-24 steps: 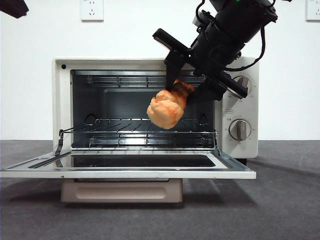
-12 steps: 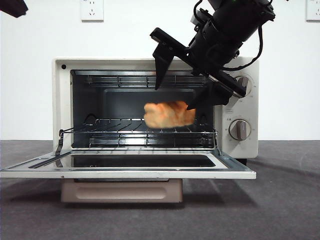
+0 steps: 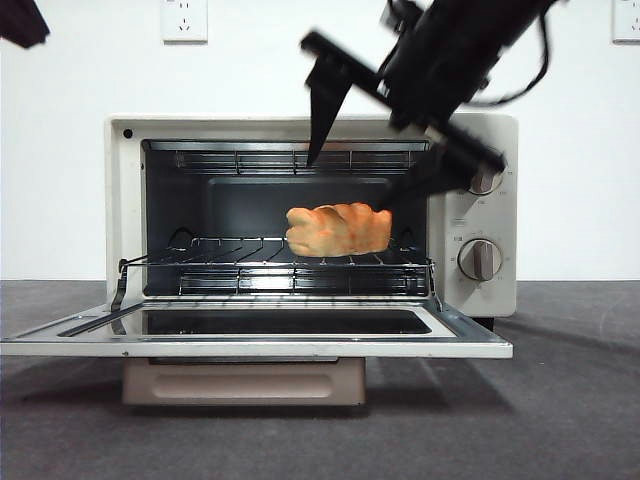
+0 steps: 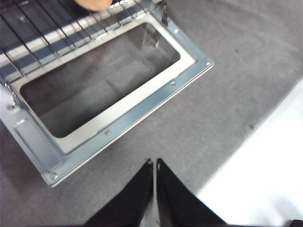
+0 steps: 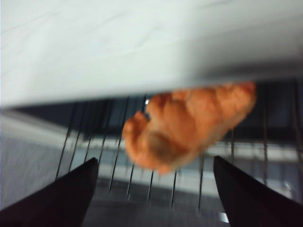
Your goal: The left arm flap open the oven, the right arm pick bread and place it into oven, the left arm flap close the oven
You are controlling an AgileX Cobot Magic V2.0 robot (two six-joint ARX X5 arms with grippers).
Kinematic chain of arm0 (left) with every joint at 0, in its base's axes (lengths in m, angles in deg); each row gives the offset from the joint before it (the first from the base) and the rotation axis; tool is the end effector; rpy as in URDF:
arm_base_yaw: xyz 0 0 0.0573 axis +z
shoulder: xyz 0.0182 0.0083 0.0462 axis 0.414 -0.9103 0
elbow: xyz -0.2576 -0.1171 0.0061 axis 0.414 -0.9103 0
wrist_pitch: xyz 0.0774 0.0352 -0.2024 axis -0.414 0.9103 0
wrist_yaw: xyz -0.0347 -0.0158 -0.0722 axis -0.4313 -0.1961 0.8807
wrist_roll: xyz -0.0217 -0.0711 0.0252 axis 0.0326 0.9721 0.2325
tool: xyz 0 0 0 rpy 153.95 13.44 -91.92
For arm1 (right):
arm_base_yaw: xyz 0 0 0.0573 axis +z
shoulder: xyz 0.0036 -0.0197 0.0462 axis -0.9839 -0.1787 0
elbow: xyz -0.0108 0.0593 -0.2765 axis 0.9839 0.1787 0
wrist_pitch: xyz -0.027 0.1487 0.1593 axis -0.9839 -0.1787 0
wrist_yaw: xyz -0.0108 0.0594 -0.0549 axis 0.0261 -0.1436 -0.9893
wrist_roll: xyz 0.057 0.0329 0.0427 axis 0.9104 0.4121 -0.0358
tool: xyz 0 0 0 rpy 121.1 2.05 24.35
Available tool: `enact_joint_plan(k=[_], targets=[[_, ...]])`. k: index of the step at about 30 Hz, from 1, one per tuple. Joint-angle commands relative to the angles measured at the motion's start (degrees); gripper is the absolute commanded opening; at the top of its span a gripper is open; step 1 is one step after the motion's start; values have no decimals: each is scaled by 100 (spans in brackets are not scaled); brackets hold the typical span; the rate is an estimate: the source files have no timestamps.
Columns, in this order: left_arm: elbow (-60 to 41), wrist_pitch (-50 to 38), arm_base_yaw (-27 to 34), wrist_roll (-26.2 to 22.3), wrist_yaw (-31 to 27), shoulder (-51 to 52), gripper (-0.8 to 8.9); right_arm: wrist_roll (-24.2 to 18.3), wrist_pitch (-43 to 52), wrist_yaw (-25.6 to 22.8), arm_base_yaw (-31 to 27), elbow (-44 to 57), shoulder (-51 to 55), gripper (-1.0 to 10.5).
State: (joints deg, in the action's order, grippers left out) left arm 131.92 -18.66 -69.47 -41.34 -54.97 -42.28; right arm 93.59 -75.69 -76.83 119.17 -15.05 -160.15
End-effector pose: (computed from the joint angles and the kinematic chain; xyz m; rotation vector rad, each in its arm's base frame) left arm 0.0756 -0.0845 0.2918 0.1101 0.8034 -0.7721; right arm 0.2394 0.1955 0.2693 0.5028 0.7483 0.4141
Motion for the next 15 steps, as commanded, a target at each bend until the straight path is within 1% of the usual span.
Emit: enact_joint_plan(k=[1,5,7,9,11,15], targets=[[105,-28,11,-33,-28,-225,12,-455,-616,20,142,-114,459,388],[83,-92,94,-90,146,-564,12,-981,-1609,131,254,-114,1244,388],[66,-184,188,-98,339,-732,12,-1158,-2076,131,289,-114,1631,388],[48,-315,376,-17,702,-890,12,-1303,-2544,140,295,-114,2033,387],[-2,-540,697,125,1161,-999,12,-1434,-2968,142,295,-114,2428,380],[-227,-975,1526,291,2090,-1108,12,-1620,-3665,111,293,-114,3213,306]])
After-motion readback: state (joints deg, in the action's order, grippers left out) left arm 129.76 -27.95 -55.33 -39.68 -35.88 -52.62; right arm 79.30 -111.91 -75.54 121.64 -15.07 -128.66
